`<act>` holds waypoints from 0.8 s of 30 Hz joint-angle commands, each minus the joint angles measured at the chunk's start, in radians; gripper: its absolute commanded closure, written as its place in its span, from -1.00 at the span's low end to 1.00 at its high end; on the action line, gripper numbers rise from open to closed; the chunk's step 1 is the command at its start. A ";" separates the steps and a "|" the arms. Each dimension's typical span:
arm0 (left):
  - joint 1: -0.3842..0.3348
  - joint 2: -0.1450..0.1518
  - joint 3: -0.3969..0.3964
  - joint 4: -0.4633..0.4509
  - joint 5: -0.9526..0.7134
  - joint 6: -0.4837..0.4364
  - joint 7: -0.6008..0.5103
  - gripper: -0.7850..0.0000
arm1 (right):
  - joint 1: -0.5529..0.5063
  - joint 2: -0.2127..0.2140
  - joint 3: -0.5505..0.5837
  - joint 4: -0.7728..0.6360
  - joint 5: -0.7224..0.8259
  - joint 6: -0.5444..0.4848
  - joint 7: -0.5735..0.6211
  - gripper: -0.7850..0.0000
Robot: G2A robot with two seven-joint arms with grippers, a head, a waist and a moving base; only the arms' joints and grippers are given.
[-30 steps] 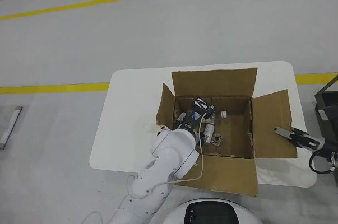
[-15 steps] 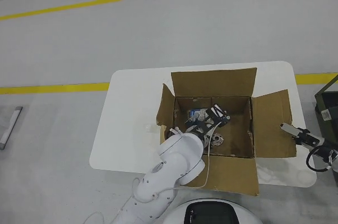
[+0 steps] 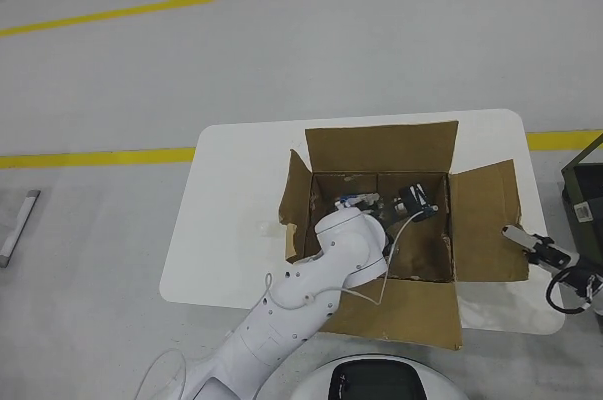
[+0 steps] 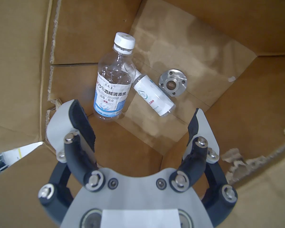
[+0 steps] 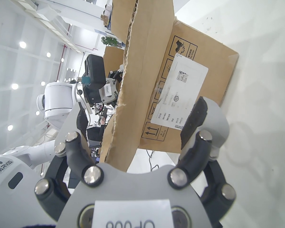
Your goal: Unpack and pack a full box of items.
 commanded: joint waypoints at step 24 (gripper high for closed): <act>-0.004 0.005 -0.020 0.037 0.056 -0.014 0.035 -1.00 | 0.022 -0.009 -0.074 0.020 0.115 0.066 -0.059 0.42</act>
